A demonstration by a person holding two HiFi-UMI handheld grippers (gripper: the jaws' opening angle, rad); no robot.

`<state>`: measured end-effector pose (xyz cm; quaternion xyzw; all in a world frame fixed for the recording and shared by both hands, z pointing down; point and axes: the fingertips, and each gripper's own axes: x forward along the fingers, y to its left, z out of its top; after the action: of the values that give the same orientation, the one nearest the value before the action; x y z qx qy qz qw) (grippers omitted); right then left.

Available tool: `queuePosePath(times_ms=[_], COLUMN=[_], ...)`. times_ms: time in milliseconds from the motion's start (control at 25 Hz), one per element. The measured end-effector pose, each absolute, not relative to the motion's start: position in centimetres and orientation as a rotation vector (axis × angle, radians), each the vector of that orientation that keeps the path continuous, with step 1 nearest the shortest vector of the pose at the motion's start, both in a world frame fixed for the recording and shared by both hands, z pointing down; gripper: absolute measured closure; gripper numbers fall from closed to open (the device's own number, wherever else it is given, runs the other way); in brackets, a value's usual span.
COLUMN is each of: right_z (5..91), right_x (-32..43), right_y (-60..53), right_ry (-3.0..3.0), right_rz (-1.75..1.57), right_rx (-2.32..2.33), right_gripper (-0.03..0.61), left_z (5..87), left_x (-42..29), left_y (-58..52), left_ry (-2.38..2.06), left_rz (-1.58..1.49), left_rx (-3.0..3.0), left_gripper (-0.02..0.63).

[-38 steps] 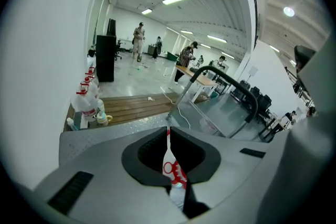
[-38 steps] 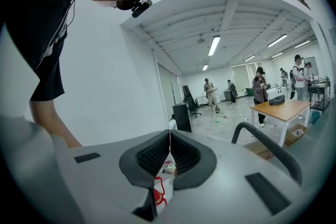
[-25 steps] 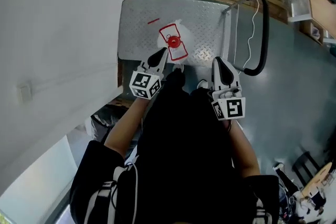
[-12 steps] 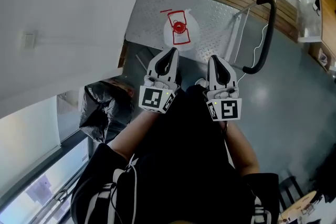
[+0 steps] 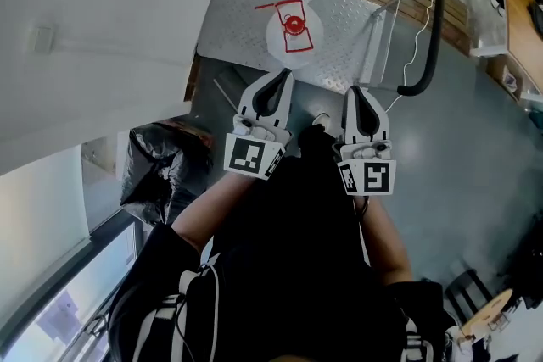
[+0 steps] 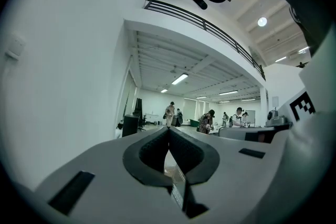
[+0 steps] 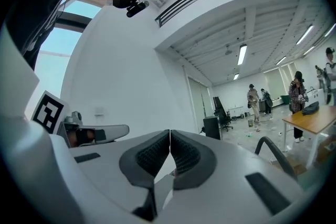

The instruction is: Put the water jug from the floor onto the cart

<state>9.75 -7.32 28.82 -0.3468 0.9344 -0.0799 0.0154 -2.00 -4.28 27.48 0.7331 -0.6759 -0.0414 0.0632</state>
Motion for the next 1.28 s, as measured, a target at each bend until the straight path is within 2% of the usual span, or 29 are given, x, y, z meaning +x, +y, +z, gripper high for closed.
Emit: queuePosePath(times_ms=[280,560,880,1280], right_z=[28.9,31.3,33.2,31.5], right_x=[7.4,6.7,5.4,5.1], right_y=[0.5,6.7,8.7,10.0], right_ry=[2.903,2.971,3.059,3.015], right_rz=[-0.265,-0.336,-0.341,-0.210], right_rx=[-1.193,-1.171,-1.076,-1.143], right_gripper=[0.561,0.561,0.561,0.561], left_z=[27.8,29.6,31.2,30.0], left_x=[-8.3,-13.2,-13.1,-9.8], left_y=[5.1,13.3,17.8,16.4], left_ry=[-2.020,-2.108,-2.175,-2.153], left_rz=[-0.235,-0.162,-0.101,-0.102], left_rx=[2.137,2.041,1.959,2.062], left_gripper=[0.597,0.597,0.597,0.597])
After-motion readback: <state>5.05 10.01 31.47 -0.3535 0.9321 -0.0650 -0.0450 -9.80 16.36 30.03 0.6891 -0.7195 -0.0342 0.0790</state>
